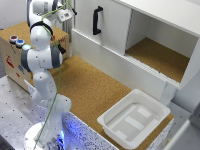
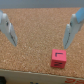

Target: Rotate the pink block towards the right

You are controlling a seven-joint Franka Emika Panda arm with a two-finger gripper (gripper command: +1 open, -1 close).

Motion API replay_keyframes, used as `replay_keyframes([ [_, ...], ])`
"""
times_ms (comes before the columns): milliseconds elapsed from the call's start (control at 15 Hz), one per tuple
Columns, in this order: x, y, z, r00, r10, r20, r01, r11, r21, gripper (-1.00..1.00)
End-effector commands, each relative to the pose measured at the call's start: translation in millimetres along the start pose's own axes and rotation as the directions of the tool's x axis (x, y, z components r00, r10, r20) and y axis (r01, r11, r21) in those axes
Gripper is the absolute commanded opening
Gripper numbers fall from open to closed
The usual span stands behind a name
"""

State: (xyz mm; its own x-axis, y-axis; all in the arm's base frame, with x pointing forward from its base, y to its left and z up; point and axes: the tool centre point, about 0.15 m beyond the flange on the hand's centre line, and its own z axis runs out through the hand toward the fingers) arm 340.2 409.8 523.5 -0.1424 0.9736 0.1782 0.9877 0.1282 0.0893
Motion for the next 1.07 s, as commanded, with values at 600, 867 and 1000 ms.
replay_keyframes([
  [600,42,67,87,0.976,-0.053,0.213,0.034,0.995,0.092,1.00],
  [867,43,62,94,0.975,-0.040,0.218,0.020,0.996,0.091,1.00],
  [1000,40,57,97,0.970,-0.063,0.234,0.048,0.996,0.072,-1.00],
])
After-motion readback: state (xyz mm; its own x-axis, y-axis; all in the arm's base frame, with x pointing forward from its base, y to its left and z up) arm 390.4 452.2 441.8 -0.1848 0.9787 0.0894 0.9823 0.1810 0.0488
